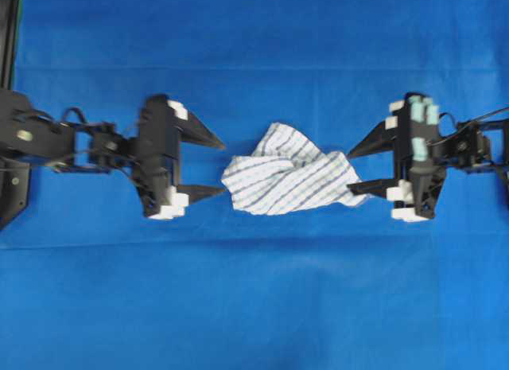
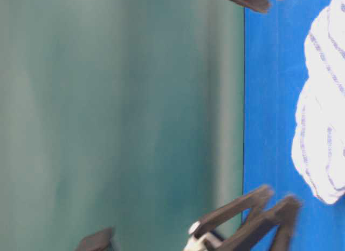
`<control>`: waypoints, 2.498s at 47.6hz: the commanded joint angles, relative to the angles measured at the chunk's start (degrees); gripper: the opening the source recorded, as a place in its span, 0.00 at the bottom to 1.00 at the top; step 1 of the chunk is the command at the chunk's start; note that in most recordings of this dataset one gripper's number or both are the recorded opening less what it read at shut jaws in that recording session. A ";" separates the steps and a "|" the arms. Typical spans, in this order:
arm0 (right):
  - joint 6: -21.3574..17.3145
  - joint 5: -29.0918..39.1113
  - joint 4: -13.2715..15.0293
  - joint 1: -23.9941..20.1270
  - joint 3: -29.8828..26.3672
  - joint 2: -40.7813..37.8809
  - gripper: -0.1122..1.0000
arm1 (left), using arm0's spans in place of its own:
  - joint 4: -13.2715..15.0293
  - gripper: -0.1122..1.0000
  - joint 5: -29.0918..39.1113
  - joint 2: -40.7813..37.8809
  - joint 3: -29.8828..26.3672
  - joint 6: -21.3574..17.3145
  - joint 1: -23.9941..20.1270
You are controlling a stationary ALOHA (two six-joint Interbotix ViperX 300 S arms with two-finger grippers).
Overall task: Lift the towel with both arms.
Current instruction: 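Move both grippers inward to the left and right edges of the striped towel, then pinch the towel edges with both grippers, then lift the towel upward and away with both grippers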
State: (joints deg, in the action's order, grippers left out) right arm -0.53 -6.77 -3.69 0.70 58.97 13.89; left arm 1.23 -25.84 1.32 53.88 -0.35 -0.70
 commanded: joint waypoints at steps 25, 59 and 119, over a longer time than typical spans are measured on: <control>0.00 -1.14 -1.76 0.18 -5.71 -15.12 0.63 | 0.18 0.80 -1.93 -10.46 -4.92 0.53 -0.09; 0.26 2.46 -1.67 0.18 -6.77 -4.75 0.12 | 0.18 0.16 6.24 -2.02 -5.10 0.26 -0.44; 1.23 39.99 9.05 2.55 -45.18 16.70 0.12 | -0.26 0.16 48.87 34.63 -31.38 -4.22 -4.39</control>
State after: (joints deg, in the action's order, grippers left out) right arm 0.44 33.31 5.19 3.16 15.91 30.23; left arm 1.14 22.85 35.60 24.35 -3.34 -4.92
